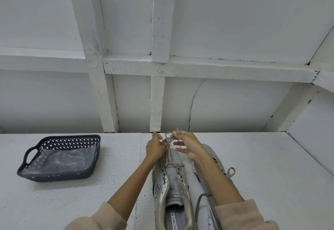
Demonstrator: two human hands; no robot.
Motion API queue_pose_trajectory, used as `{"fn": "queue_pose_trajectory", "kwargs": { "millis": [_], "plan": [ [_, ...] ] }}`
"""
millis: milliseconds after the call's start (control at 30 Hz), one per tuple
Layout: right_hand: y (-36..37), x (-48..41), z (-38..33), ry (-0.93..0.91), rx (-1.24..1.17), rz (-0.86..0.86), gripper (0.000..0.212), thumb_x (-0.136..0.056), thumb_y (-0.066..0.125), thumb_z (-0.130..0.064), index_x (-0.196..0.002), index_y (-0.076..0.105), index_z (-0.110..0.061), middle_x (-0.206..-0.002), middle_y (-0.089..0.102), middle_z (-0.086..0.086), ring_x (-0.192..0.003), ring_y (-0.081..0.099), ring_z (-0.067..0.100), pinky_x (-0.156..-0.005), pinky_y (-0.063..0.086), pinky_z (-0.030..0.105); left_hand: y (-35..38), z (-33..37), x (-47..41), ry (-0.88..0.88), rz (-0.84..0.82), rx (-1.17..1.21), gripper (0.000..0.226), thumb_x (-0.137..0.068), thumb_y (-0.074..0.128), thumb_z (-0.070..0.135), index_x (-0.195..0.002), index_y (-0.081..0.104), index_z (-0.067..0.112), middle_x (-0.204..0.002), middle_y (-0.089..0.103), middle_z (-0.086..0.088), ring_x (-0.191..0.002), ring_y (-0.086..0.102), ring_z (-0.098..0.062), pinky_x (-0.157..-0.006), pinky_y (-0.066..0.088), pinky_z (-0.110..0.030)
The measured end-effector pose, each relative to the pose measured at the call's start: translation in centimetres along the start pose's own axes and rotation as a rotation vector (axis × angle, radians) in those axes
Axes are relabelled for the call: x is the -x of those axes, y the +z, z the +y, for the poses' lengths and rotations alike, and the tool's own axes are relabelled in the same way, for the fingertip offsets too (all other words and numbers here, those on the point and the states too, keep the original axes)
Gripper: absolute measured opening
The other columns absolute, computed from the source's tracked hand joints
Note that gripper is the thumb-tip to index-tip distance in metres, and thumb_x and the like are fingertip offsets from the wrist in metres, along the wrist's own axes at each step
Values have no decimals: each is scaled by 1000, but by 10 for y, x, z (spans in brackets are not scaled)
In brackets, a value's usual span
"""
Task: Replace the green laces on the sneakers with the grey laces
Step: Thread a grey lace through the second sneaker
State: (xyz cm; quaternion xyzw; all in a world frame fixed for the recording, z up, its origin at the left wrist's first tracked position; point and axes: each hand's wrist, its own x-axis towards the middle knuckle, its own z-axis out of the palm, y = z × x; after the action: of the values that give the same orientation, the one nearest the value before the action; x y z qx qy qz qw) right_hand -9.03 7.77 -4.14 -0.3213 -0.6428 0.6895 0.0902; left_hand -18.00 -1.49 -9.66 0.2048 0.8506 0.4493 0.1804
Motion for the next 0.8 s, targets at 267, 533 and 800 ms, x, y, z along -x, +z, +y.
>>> {"fn": "queue_pose_trajectory", "kwargs": {
  "millis": [267,533,800],
  "plan": [
    [-1,-3,2,7,-19,-30,20,-96,57,-20,-79,66,-17,-89,65,0,-79,56,16,-76,46,32,1,16,2,84,-26,-34,25,-90,59,11,-99,36,15,-88,62,-6,-82,56,-26,-69,37,-32],
    [-23,-2,-12,-40,-136,47,17,-96,58,-26,-84,65,-17,-90,63,2,-80,58,18,-72,51,34,-1,19,13,10,-45,527,18,-97,50,4,-93,39,18,-89,66,-15,-67,67,-16,-69,52,-31],
    [-22,11,-64,-226,-110,26,14,-95,60,-26,-88,69,-17,-90,68,-1,-69,57,13,-55,39,23,-33,-18,17,-84,132,278,15,-95,55,10,-110,56,15,-126,56,-10,-107,55,-22,-92,45,-33]
  ]
}}
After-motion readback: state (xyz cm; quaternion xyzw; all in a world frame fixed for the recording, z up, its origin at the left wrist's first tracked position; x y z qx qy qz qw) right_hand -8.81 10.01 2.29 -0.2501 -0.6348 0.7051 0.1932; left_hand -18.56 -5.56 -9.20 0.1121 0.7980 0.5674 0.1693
